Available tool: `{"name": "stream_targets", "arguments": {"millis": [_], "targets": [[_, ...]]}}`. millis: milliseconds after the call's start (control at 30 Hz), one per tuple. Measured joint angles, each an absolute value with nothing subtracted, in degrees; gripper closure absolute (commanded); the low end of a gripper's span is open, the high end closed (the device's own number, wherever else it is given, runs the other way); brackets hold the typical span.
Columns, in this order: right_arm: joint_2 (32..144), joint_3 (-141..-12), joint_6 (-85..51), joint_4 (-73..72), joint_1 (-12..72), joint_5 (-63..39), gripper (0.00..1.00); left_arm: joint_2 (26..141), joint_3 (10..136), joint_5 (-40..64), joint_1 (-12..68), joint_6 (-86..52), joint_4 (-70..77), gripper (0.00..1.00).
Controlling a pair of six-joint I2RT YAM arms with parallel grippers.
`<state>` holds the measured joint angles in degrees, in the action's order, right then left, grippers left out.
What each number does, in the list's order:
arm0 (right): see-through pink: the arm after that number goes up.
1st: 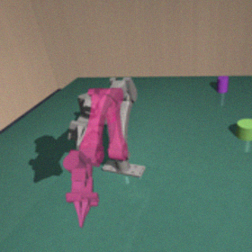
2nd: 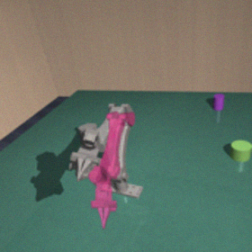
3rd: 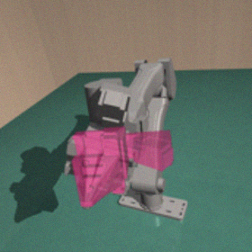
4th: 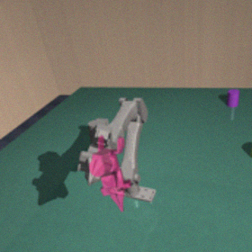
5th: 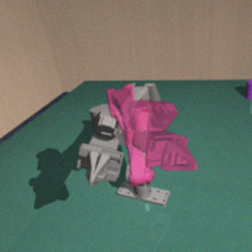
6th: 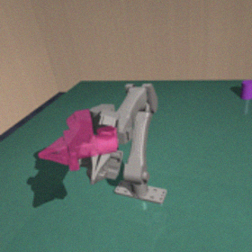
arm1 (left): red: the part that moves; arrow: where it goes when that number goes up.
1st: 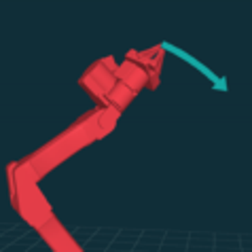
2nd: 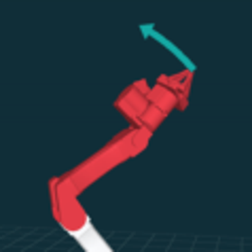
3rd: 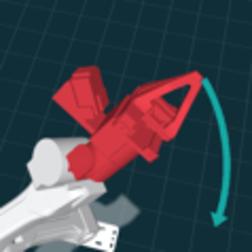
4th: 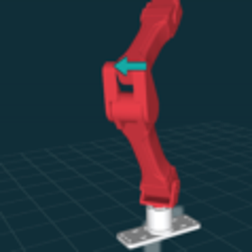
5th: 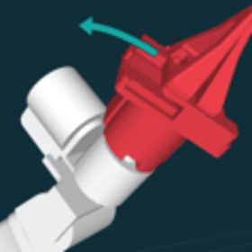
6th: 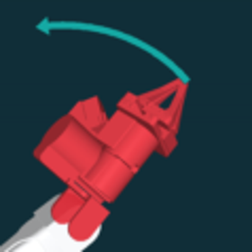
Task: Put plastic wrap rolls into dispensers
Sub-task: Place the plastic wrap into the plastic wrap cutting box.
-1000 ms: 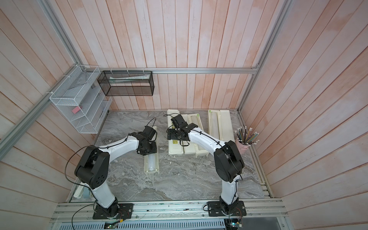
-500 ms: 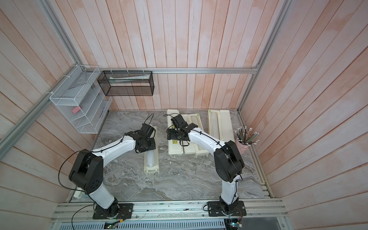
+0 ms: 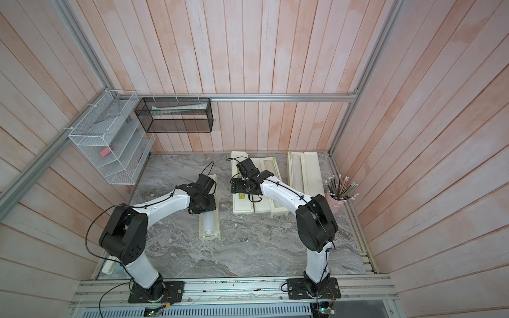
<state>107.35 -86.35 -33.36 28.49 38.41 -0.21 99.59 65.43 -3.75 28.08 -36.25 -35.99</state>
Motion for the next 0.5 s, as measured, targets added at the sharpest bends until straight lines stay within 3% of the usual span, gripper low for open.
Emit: {"name": "stream_targets", "arguments": {"millis": [33, 133, 200, 400, 500], "targets": [[107.4, -86.3, -33.4, 28.5, 38.4, -0.3, 0.19, 99.7, 65.2, -3.6, 28.1, -36.3, -35.7, 0.59], [107.4, -86.3, -33.4, 28.5, 38.4, -0.4, 0.19, 99.7, 64.4, -3.6, 28.2, -36.3, -34.7, 0.57], [107.4, -86.3, -33.4, 28.5, 38.4, -0.4, 0.19, 99.7, 63.8, -3.5, 28.2, -36.3, -33.9, 0.47], [107.4, -86.3, -33.4, 28.5, 38.4, -0.8, 0.19, 99.4, 63.6, -3.5, 28.3, -36.8, -33.1, 0.31], [107.4, -86.3, -33.4, 28.5, 38.4, -1.4, 0.19, 98.3, 64.0, -3.7, 28.6, -36.7, -33.6, 0.28]]}}
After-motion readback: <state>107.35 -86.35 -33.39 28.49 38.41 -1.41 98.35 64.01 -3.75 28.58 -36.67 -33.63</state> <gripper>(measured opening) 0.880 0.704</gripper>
